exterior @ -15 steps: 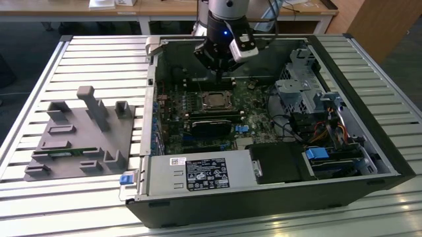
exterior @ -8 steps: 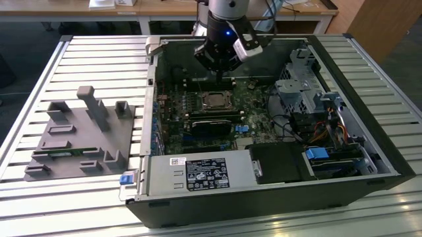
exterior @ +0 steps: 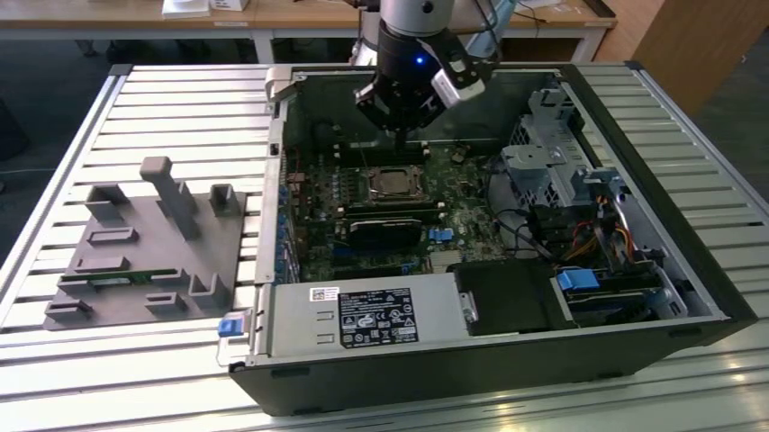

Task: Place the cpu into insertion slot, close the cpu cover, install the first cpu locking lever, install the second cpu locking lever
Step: 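Install the first cpu locking lever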

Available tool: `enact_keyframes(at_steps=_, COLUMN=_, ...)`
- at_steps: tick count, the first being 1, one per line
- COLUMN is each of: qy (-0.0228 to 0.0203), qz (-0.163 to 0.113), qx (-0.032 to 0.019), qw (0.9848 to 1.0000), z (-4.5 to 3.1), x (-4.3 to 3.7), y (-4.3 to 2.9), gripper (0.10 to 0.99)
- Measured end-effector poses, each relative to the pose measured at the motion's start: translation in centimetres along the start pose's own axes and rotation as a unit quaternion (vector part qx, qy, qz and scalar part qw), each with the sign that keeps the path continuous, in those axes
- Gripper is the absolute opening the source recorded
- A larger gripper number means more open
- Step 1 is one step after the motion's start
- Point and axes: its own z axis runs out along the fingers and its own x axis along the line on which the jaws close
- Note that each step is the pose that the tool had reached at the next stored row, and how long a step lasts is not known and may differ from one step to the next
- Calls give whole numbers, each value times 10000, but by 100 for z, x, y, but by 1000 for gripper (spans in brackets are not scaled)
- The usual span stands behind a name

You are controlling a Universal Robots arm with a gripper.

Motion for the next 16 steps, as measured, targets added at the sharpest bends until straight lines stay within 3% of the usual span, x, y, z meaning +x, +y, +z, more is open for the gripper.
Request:
enact_keyframes(at_steps=4, qy=-139, qz=-38, qx=-75, qw=9999, z=1, x=5, y=0, gripper=106)
enact_keyframes(at_steps=6, qy=-170, qz=-48, qx=-82, qw=9998, z=2, x=10, y=1, gripper=106)
enact_keyframes(at_steps=8, qy=-189, qz=-54, qx=-81, qw=9998, z=3, x=17, y=2, gripper=106)
enact_keyframes(at_steps=16, qy=-194, qz=-64, qx=-81, qw=9998, z=3, x=58, y=4, gripper=106)
